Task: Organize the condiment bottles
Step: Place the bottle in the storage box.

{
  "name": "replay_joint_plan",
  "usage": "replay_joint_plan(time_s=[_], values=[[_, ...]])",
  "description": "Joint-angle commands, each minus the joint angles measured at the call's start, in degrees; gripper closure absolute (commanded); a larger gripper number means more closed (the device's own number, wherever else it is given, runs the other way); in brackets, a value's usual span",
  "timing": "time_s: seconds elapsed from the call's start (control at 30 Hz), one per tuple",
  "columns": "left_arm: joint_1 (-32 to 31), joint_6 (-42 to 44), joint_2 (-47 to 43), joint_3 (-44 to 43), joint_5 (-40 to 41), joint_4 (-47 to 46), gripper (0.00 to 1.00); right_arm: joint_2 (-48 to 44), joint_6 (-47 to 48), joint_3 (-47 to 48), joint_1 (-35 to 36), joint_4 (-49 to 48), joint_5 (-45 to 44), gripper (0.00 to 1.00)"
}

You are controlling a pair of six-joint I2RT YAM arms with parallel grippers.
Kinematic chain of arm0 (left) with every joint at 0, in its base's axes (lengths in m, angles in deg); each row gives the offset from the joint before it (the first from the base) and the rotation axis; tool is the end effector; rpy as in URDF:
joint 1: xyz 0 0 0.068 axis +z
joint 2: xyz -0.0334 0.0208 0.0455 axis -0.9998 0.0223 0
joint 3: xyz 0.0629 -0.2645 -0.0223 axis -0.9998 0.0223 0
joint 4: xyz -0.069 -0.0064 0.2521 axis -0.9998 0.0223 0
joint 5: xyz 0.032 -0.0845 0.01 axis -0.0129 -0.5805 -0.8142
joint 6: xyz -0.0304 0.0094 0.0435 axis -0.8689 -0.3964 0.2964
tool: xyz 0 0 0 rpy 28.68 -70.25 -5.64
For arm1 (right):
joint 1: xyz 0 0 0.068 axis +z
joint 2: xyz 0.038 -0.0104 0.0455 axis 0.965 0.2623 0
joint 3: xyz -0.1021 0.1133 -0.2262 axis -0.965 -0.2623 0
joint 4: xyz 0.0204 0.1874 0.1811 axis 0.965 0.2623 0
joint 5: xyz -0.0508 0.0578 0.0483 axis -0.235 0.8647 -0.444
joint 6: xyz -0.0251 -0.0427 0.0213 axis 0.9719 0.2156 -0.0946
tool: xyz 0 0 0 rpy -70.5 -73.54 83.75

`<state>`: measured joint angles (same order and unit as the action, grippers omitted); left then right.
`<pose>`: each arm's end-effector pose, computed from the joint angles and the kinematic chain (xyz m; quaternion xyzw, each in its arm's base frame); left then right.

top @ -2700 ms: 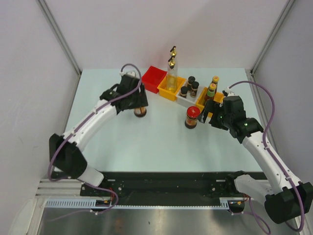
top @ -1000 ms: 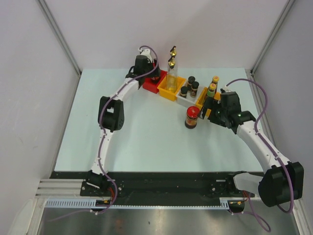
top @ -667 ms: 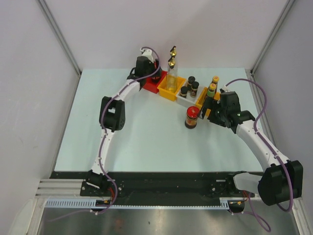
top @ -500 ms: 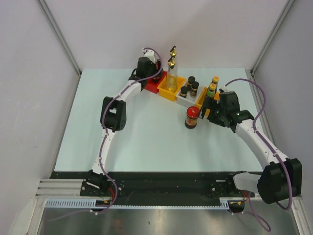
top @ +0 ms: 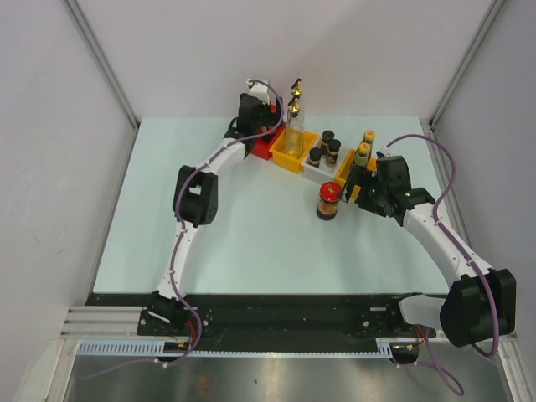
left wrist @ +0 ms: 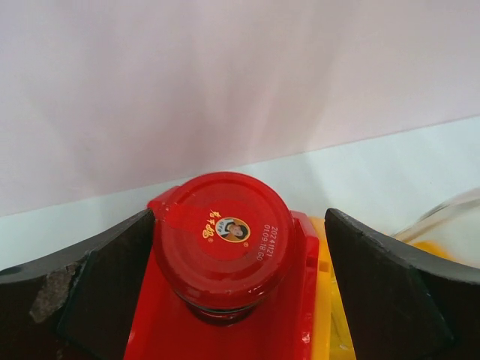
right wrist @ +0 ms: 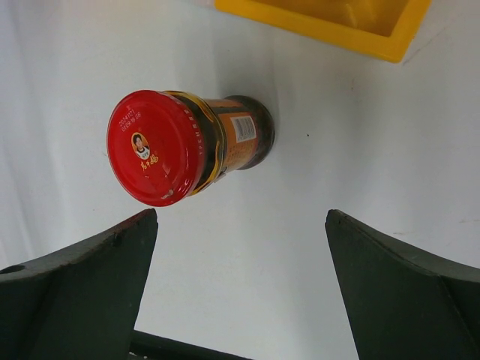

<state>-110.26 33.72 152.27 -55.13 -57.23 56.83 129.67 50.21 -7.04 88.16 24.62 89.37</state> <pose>0.5602 -0.2197 0.2142 0.0812 0.7587 -0.1491 0.6290 0.2542 0.0639 0.2738 0.1064 0.9168 0.1786 0.3410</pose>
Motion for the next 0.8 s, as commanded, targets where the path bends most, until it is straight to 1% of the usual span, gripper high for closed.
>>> replay_joint_plan(time_s=[0.0, 0.13, 0.23, 0.33, 0.37, 0.43, 0.5, 0.57, 0.6, 0.63, 0.67, 0.7, 0.73, 0.77], values=[[-0.5, 2.0, -7.9, 1.9, 5.9, -4.6, 0.0, -0.1, -0.6, 0.2, -0.4, -1.7, -0.1, 0.0], [-0.5, 1.9, -13.3, 6.9, 8.1, -6.2, 0.0, -0.2, -0.7, 0.2, -0.4, -2.0, 0.1, 0.0], [-0.5, 1.2, -16.9, 9.8, 8.6, -4.6, 0.0, -0.8, -0.6, 0.2, -0.5, -1.5, -0.1, 0.0], [-0.3, -1.2, -23.4, 12.1, 9.1, 0.9, 0.0, -2.2, -1.3, 0.2, -0.9, -0.1, -1.9, 0.0], [-0.2, -1.8, -27.6, 13.9, 8.7, 3.1, 0.0, -3.4, -1.5, 0.2, -1.1, 0.6, -2.7, 0.0], [0.2, -3.0, -31.7, 16.2, 6.6, 5.7, 0.0, -4.5, -1.1, 0.2, -1.1, 1.0, -3.5, 0.01], [0.6, -4.5, -36.5, 17.1, 4.9, 11.2, 0.01, -6.1, -0.9, 0.2, -1.2, 1.5, -4.4, 0.0], [1.7, -6.7, -39.5, 19.4, 0.9, 14.4, 0.0, -7.5, -0.9, 0.2, -1.5, 2.0, -4.5, 0.0], [2.2, -9.8, -43.0, 20.7, -0.8, 15.0, 0.0, -8.0, -0.8, 0.2, -1.6, 2.2, -4.4, 0.0], [2.9, -11.7, -44.5, 24.0, -1.5, 15.1, 0.0, -8.2, -0.6, 0.2, -1.6, 2.3, -4.3, 0.0], [3.6, -13.6, -46.4, 25.8, -7.4, 14.5, 0.0, -8.7, -0.5, 0.2, -1.7, 2.7, -4.2, 0.0], [5.8, -17.3, -49.1, 28.0, -10.8, 13.3, 0.0, -9.3, -0.3, 0.2, -1.7, 3.0, -4.2, 0.0], [7.0, -19.7, -50.4, 32.5, -15.0, 11.8, 0.0, -9.5, -0.2, 0.2, -1.7, 3.2, -4.2, 0.0], [10.1, -22.7, -51.2, 34.7, -22.6, 7.5, 0.0, -9.9, -0.2, 0.2, -1.7, 3.7, -4.3, 0.0]])
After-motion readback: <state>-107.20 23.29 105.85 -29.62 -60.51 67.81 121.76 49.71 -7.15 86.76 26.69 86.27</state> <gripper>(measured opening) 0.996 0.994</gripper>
